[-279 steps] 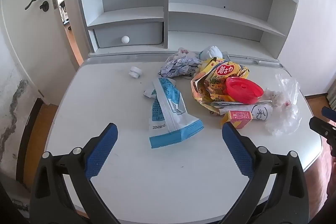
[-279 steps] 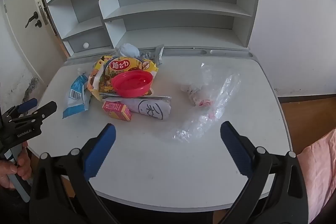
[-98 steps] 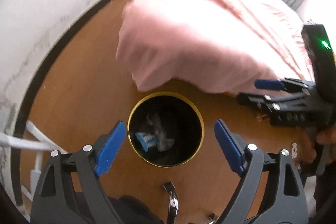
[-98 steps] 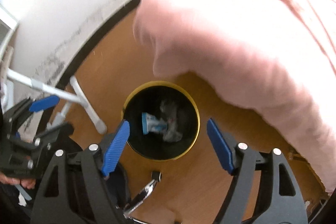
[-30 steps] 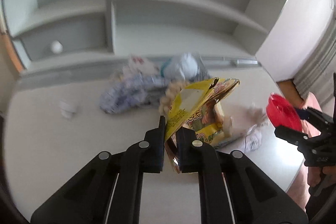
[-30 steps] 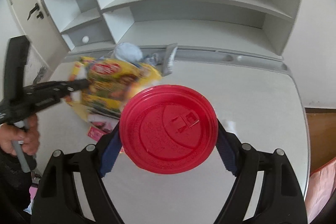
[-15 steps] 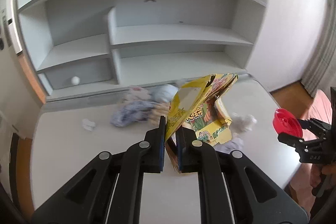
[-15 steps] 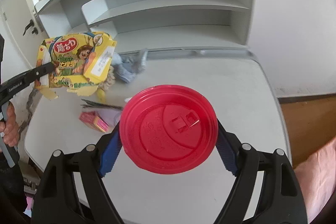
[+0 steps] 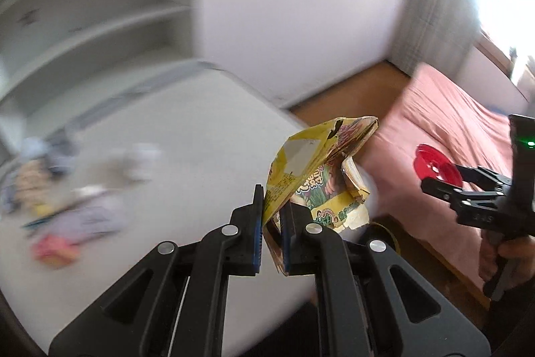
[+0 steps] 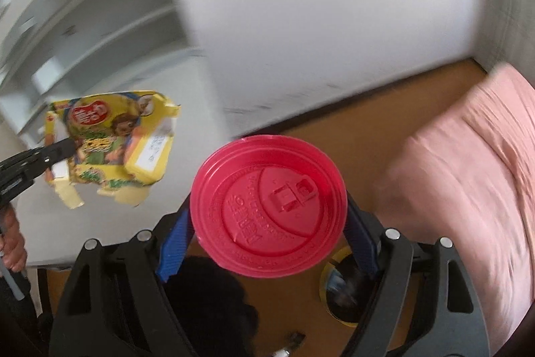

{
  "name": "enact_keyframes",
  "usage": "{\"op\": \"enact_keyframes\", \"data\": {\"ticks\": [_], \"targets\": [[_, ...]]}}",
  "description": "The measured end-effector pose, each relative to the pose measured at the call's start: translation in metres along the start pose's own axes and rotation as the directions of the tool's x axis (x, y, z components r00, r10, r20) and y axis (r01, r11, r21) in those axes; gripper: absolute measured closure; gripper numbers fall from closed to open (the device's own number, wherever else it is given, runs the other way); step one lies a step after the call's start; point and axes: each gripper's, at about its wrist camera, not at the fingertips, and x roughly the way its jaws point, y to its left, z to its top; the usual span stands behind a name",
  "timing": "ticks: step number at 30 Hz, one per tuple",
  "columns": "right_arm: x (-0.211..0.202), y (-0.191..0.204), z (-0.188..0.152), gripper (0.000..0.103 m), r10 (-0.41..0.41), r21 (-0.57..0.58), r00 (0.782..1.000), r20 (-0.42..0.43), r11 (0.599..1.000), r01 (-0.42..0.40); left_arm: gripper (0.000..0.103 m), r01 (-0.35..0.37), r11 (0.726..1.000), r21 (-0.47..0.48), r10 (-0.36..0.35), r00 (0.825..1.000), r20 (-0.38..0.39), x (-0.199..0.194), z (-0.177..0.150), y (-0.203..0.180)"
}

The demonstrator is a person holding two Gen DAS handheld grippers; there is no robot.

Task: Collect trash
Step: 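Carry the wrapper and red lid over the bin and release both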

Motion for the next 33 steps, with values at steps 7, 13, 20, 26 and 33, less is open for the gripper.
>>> {"op": "enact_keyframes", "data": {"ticks": [7, 13, 20, 26, 33], "targets": [[0.013, -0.119, -0.071, 0.024, -0.099, 0.195, 0.991, -0.085, 0.974, 0.114, 0.095, 0.150, 0.976, 0.157, -0.134, 0.985, -0.112, 0.072, -0.012, -0.117], [0.046, -0.176, -0.125, 0.024, -0.094, 0.274, 0.979, -0.182, 0.951, 0.142, 0.095, 0.199, 0.950, 0.241, -0.133, 0.955, -0.267, 0.146, -0.042, -0.183], [0.101, -0.202, -0.169, 0.024, -0.080, 0.297, 0.958, -0.274, 0.941, 0.164, 0.095, 0.206, 0.935, 0.289, -0.089, 0.925, -0.370, 0.234, -0.080, -0.223], [0.149, -0.219, -0.193, 0.024, -0.049, 0.311, 0.943, -0.330, 0.937, 0.157, 0.095, 0.236, 0.933, 0.271, -0.084, 0.876, -0.475, 0.306, -0.116, -0.235], [0.185, -0.234, -0.200, 0.024, -0.020, 0.316, 0.924, -0.382, 0.937, 0.151, 0.095, 0.221, 0.941, 0.255, -0.046, 0.833, -0.552, 0.348, -0.140, -0.240]]}}
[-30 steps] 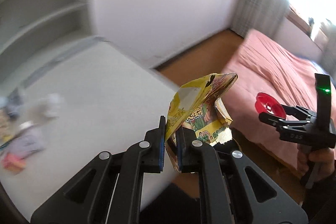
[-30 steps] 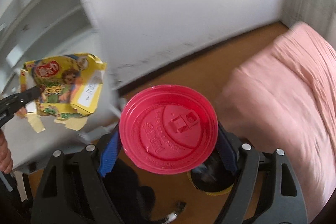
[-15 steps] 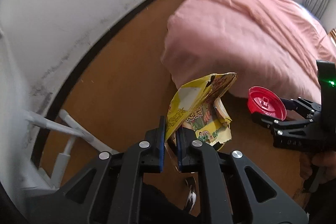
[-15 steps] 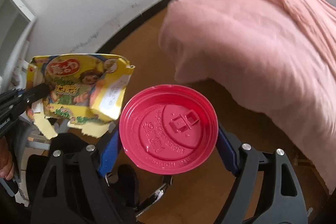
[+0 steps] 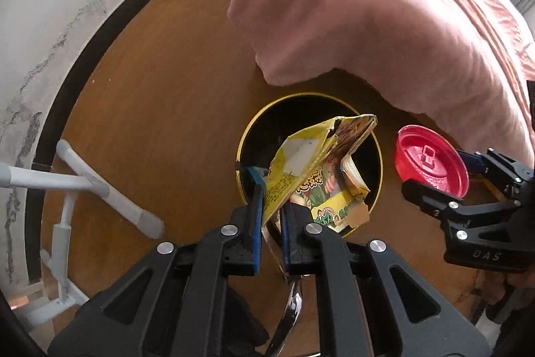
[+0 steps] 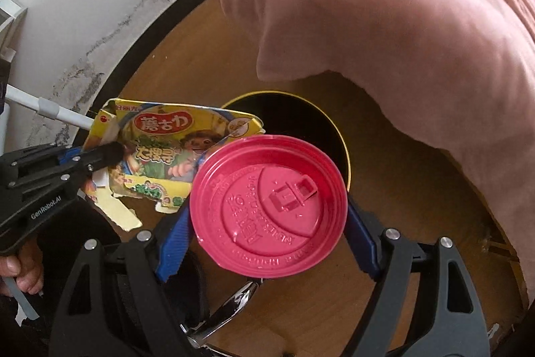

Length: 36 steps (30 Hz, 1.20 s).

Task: Collect trash
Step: 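Carry the wrapper and red lid over the bin and release both, then move both open tools back to the desk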

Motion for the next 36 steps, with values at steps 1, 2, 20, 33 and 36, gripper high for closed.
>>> {"op": "enact_keyframes", "data": {"ticks": [1, 2, 20, 33, 36], "targets": [[0.002, 0.000, 0.000, 0.024, -0.001, -0.002, 1.000, -0.004, 1.000, 0.001, 0.095, -0.002, 1.000, 0.003, 0.002, 1.000, -0.002, 0.002, 0.000, 0.000], [0.003, 0.001, 0.001, 0.024, -0.002, -0.002, 1.000, -0.006, 1.000, 0.002, 0.095, 0.004, 1.000, 0.000, -0.004, 1.000, -0.003, 0.004, 0.001, 0.000], [-0.002, -0.002, 0.011, 0.023, 0.019, 0.029, 1.000, 0.011, 0.999, -0.019, 0.039, 0.022, 0.999, 0.028, -0.024, 0.998, 0.051, -0.002, 0.003, -0.007], [-0.047, 0.013, 0.008, 0.014, -0.030, 0.039, 0.997, 0.070, 0.999, 0.027, 0.015, 0.005, 0.994, 0.111, -0.027, 0.981, 0.193, -0.079, -0.015, -0.012], [-0.079, 0.021, 0.006, 0.014, -0.063, 0.022, 0.992, 0.107, 0.998, 0.061, 0.015, 0.007, 0.990, 0.144, -0.041, 0.972, 0.233, -0.114, -0.022, -0.012]]}}
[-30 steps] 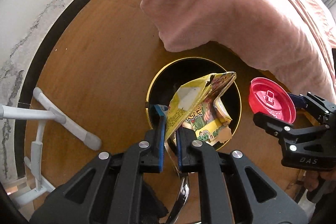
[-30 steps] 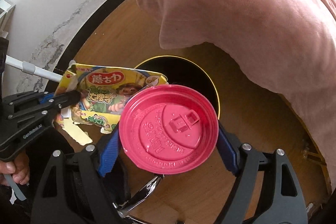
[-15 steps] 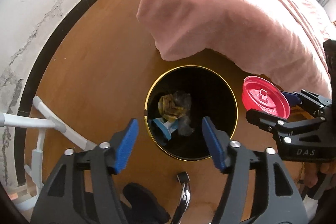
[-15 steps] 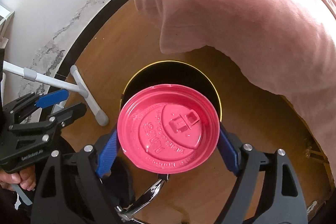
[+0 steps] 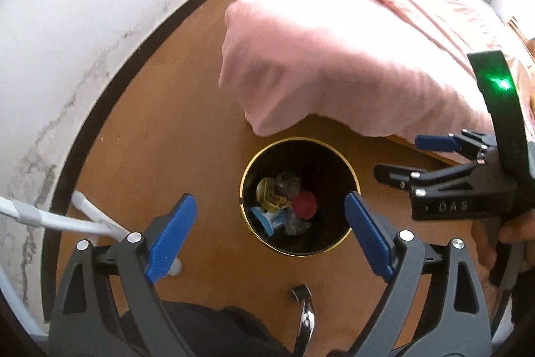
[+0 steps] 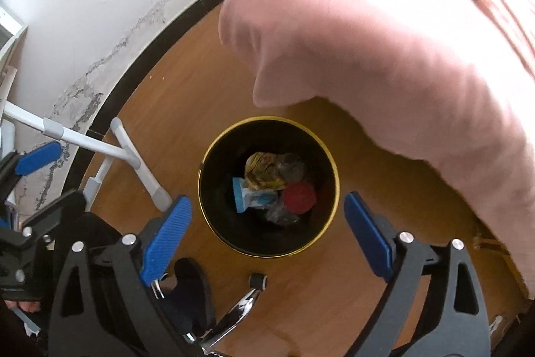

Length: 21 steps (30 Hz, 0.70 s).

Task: Collect trash
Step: 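Move both open tools back to the desk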

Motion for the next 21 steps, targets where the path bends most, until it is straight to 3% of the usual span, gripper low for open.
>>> {"op": "enact_keyframes", "data": {"ticks": [8, 11, 14, 16, 19, 21], "targets": [[-0.109, 0.060, 0.016, 0.014, 0.012, -0.111, 0.988, 0.155, 0.994, 0.005, 0.013, 0.047, 0.998, 0.029, -0.051, 0.988, 0.147, -0.143, -0.005, 0.011], [-0.140, 0.108, 0.026, 0.014, 0.070, -0.182, 0.978, 0.198, 0.983, -0.034, 0.012, -0.008, 1.000, 0.010, 0.005, 0.972, 0.236, -0.202, -0.020, 0.035], [-0.160, 0.173, 0.032, 0.014, 0.175, -0.285, 0.962, 0.209, 0.952, -0.112, 0.012, -0.082, 0.994, -0.076, 0.101, 0.950, 0.294, -0.253, -0.048, 0.078], [-0.168, 0.223, 0.035, 0.014, 0.247, -0.375, 0.948, 0.201, 0.913, -0.159, 0.012, -0.161, 0.972, -0.171, 0.208, 0.930, 0.304, -0.286, -0.077, 0.117], [-0.174, 0.311, 0.031, 0.014, 0.326, -0.515, 0.929, 0.175, 0.834, -0.196, 0.012, -0.261, 0.916, -0.304, 0.346, 0.898, 0.273, -0.320, -0.119, 0.169], [-0.176, 0.369, 0.022, 0.014, 0.382, -0.593, 0.913, 0.139, 0.771, -0.233, 0.012, -0.315, 0.852, -0.417, 0.434, 0.871, 0.229, -0.346, -0.158, 0.212]]}}
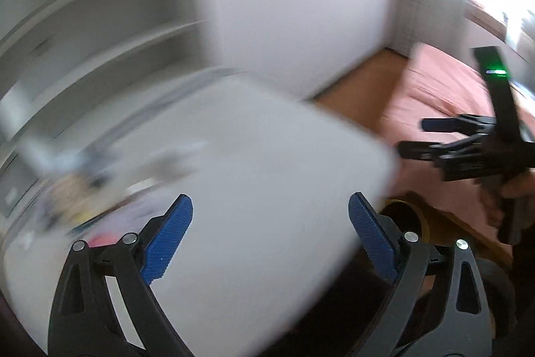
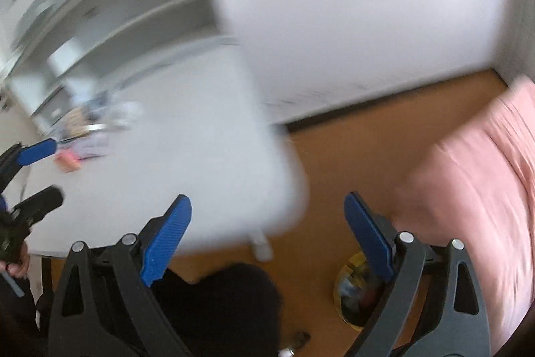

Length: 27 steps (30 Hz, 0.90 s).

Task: Collect trash
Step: 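Move both open tools back to the desk, then grasp the white bottle cap with the left tool while the right tool grasps the beige knotted cloth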

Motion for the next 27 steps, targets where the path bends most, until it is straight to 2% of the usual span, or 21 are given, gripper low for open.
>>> {"op": "enact_keyframes", "data": {"ticks": [1, 2, 4, 5, 8, 11, 14, 17, 20, 24, 27], "targets": [[0.013, 0.033, 0.013, 0.014, 0.048, -0.051, 0.999, -0.002, 0.998, -0.048, 0.012, -0.054, 0.997, -0.062, 0.054, 0.999, -0.007, -0.007, -0.008, 0.036], [0.022, 0.054, 0.022, 0.014, 0.075, -0.081, 0.997, -0.006, 0.994, -0.076, 0.012, -0.083, 0.992, -0.098, 0.082, 0.997, -0.014, -0.011, -0.013, 0.056], [0.043, 0.101, 0.040, 0.014, 0.130, -0.144, 0.991, -0.026, 0.981, -0.133, 0.012, -0.160, 0.969, -0.186, 0.156, 0.987, -0.034, -0.023, -0.028, 0.106], [0.054, 0.128, 0.047, 0.014, 0.167, -0.176, 0.985, -0.040, 0.969, -0.172, 0.012, -0.208, 0.948, -0.241, 0.202, 0.978, -0.048, -0.031, -0.039, 0.138], [0.084, 0.195, 0.063, 0.014, 0.246, -0.242, 0.964, -0.097, 0.934, -0.263, 0.011, -0.291, 0.898, -0.329, 0.279, 0.957, -0.085, -0.045, -0.062, 0.197], [0.110, 0.253, 0.077, 0.014, 0.290, -0.282, 0.944, -0.159, 0.903, -0.325, 0.011, -0.340, 0.849, -0.405, 0.316, 0.940, -0.127, -0.058, -0.090, 0.251], [0.134, 0.294, 0.090, 0.014, 0.296, -0.297, 0.931, -0.213, 0.888, -0.350, 0.012, -0.350, 0.815, -0.462, 0.311, 0.937, -0.162, -0.054, -0.110, 0.292], [0.168, 0.321, 0.106, 0.014, 0.269, -0.273, 0.924, -0.273, 0.899, -0.343, 0.011, -0.337, 0.808, -0.483, 0.291, 0.941, -0.171, -0.044, -0.118, 0.316], [0.201, 0.342, 0.116, 0.014, 0.217, -0.269, 0.916, -0.339, 0.910, -0.315, 0.012, -0.360, 0.800, -0.480, 0.297, 0.933, -0.204, -0.026, -0.119, 0.335], [0.228, 0.357, 0.126, 0.016, 0.175, -0.246, 0.903, -0.392, 0.926, -0.286, 0.012, -0.349, 0.805, -0.480, 0.280, 0.936, -0.212, -0.006, -0.115, 0.361], [0.240, 0.359, 0.129, 0.020, 0.137, -0.253, 0.907, -0.398, 0.934, -0.253, 0.012, -0.345, 0.807, -0.480, 0.269, 0.937, -0.221, 0.011, -0.110, 0.376]]}}
